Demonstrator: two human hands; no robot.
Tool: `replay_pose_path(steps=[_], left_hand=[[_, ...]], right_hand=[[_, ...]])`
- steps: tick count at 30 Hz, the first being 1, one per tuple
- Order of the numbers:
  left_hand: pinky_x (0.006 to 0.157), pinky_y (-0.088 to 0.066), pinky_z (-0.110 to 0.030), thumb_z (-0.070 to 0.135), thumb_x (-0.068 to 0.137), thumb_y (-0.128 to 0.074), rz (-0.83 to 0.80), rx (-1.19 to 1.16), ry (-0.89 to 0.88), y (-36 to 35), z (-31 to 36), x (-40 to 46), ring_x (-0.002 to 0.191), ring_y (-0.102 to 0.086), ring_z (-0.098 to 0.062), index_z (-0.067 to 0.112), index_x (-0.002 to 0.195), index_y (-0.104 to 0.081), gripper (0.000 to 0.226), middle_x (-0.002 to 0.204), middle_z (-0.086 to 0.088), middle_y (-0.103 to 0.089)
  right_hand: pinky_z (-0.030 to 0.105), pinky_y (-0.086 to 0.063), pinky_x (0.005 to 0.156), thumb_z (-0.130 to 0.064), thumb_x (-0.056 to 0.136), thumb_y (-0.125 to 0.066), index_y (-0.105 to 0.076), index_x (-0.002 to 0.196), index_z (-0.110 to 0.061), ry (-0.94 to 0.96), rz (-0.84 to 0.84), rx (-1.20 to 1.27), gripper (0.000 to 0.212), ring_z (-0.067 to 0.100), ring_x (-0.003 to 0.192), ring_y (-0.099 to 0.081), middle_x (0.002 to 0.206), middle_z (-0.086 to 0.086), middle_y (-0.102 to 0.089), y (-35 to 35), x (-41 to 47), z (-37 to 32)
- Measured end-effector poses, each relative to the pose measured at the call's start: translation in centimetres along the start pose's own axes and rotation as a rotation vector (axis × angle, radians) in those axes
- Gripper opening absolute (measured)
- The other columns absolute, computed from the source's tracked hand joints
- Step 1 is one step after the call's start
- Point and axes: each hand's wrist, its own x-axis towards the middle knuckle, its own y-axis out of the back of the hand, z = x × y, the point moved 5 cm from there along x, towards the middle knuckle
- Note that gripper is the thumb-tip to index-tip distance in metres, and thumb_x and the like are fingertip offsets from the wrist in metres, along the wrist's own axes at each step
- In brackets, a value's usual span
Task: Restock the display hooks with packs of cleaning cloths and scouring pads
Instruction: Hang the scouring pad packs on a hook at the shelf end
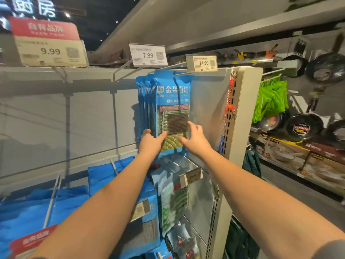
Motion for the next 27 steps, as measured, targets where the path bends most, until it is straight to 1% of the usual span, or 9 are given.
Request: replay_pose_path(steps=[2, 5, 8, 11, 15, 18, 21, 24, 27], left_hand=[[0.078, -0.06, -0.036, 0.057, 0.089, -0.065, -0.017, 0.023, -0.013, 1.0, -0.7, -1.6, 0.114, -0.058, -0.03, 0.011, 0.148, -0.036, 0.08, 0.14, -0.012, -0.051], [0.052, -0.041, -0.016, 0.04, 0.098, -0.06, -0.079, 0.064, -0.091, 2.5, -1.6, -4.9, 0.099, -0.056, -0.018, 0.011, 0.141, -0.046, 0.053, 0.13, -0.006, -0.053], [0.056, -0.041, -0.012, 0.028, 0.099, -0.06, -0.107, 0.036, -0.15, 4.9, -2.7, -10.1, 0.077, -0.056, -0.006, 0.017, 0.116, -0.059, 0.02, 0.105, 0.004, -0.06], [0.071, -0.043, -0.03, 0.03, 0.097, -0.062, -0.175, 0.084, -0.15, 7.8, -5.2, -16.0, 0.078, -0.056, -0.012, 0.03, 0.093, -0.061, 0.004, 0.089, 0.01, -0.063], [0.073, -0.045, -0.027, 0.026, 0.097, -0.065, -0.231, 0.185, -0.117, 12.2, -9.9, -24.9, 0.081, -0.06, -0.015, 0.026, 0.095, -0.064, 0.003, 0.094, 0.002, -0.068], [0.061, -0.042, -0.015, 0.019, 0.097, -0.065, -0.231, 0.281, -0.057, 15.6, -13.9, -32.8, 0.066, -0.055, -0.002, 0.024, 0.091, -0.064, 0.008, 0.083, 0.009, -0.063], [0.062, -0.04, -0.021, 0.015, 0.097, -0.064, -0.198, 0.373, 0.034, 19.3, -18.1, -41.1, 0.068, -0.053, -0.01, 0.016, 0.095, -0.067, 0.003, 0.076, 0.011, -0.057], [0.07, -0.04, -0.029, 0.028, 0.098, -0.063, -0.192, 0.531, 0.15, 23.4, -22.2, -49.1, 0.082, -0.058, -0.017, 0.016, 0.114, -0.066, 0.02, 0.1, -0.003, -0.069], [0.094, -0.042, -0.033, 0.029, 0.1, -0.06, -0.217, 0.631, 0.248, 28.7, -25.5, -57.3, 0.116, -0.058, -0.025, 0.012, 0.129, -0.061, 0.034, 0.13, -0.008, -0.061]], right_hand=[[0.033, -0.044, 0.093, -0.043, 0.096, -0.058, -0.032, 0.15, -0.025, -0.013, -0.018, -0.028, 0.063, 0.019, 0.11, -0.055, 0.147, 0.006, -0.035, 0.6, -2.4, 0.2], [0.025, -0.042, 0.083, -0.041, 0.096, -0.058, -0.047, 0.143, -0.021, -0.028, -0.054, -0.089, 0.052, 0.011, 0.101, -0.055, 0.137, 0.004, -0.048, 0.9, -7.1, 0.4], [0.028, -0.047, 0.089, -0.041, 0.095, -0.058, -0.055, 0.137, -0.019, -0.025, -0.09, -0.104, 0.047, 0.013, 0.107, -0.06, 0.13, 0.002, -0.056, 0.7, -12.5, 0.0], [0.035, -0.053, 0.087, -0.04, 0.095, -0.058, -0.061, 0.128, -0.02, -0.017, -0.169, -0.111, 0.038, 0.014, 0.102, -0.063, 0.122, -0.001, -0.063, -0.3, -18.4, -0.8], [0.027, -0.045, 0.083, -0.04, 0.097, -0.057, -0.061, 0.127, -0.02, 0.024, -0.311, -0.141, 0.036, 0.011, 0.099, -0.059, 0.117, -0.004, -0.061, -3.2, -27.1, -2.0], [0.028, -0.046, 0.083, -0.039, 0.097, -0.057, -0.062, 0.124, -0.019, 0.027, -0.426, -0.136, 0.034, 0.015, 0.101, -0.062, 0.115, -0.002, -0.063, -6.3, -34.4, -2.4], [0.028, -0.044, 0.082, -0.04, 0.098, -0.057, -0.061, 0.124, -0.018, 0.084, -0.547, -0.154, 0.035, 0.016, 0.1, -0.061, 0.117, -0.001, -0.061, -9.7, -42.5, -3.4], [0.031, -0.045, 0.087, -0.038, 0.098, -0.057, -0.058, 0.128, -0.02, 0.117, -0.66, -0.171, 0.035, 0.016, 0.102, -0.058, 0.115, -0.006, -0.054, -12.6, -50.4, -5.5], [0.036, -0.045, 0.091, -0.042, 0.097, -0.055, -0.057, 0.122, -0.027, 0.17, -0.786, -0.21, 0.029, 0.018, 0.105, -0.055, 0.116, -0.002, -0.051, -15.4, -58.0, -8.7]])
